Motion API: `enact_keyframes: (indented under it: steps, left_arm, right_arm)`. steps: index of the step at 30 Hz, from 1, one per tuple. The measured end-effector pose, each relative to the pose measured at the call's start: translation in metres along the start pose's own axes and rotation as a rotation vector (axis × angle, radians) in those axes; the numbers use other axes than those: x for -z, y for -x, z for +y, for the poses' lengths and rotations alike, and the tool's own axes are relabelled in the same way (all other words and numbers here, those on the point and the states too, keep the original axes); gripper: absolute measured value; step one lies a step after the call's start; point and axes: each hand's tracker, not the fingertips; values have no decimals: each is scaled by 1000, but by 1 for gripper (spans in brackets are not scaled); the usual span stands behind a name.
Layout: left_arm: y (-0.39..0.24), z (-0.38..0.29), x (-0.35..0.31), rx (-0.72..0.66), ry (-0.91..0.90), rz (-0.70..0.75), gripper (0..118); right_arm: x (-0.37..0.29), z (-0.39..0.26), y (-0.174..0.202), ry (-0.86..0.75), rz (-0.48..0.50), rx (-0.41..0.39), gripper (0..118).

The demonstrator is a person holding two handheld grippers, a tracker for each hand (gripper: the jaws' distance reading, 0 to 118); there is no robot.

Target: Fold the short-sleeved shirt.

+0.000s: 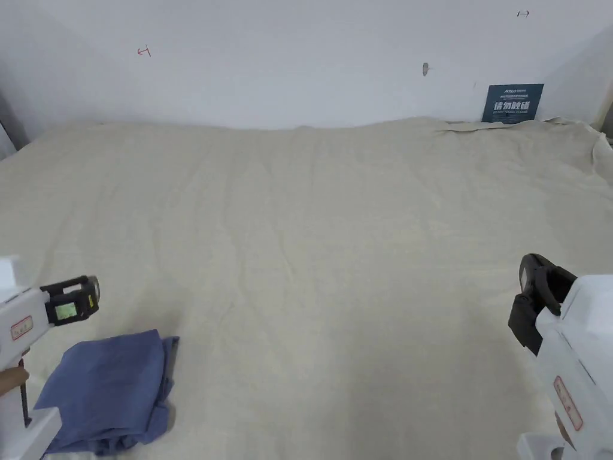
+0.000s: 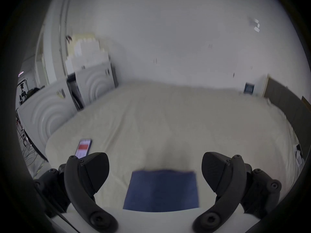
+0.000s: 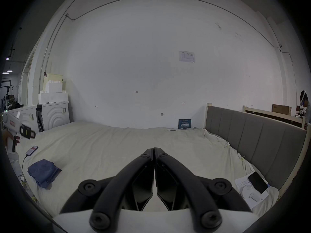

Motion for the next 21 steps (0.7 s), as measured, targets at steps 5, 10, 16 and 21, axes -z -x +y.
enact_keyframes:
  steps: [5, 10, 16, 21]
  left_arm:
    - [-38, 12, -42, -70, -188, -35, 118]
    - [-79, 10, -69, -103, -254, -81, 118]
    - [-122, -12, -87, -62, -328, -124, 94]
    - [-151, -31, -93, -7, -372, -157, 38]
  right_arm:
    - [-4, 11, -6, -22, 5, -4, 1]
    - [-4, 15, -15, -39, -6, -1, 1]
    - [-4, 15, -25, -51, -10, -3, 1]
    - [-6, 15, -29, -58, -20, 1, 1]
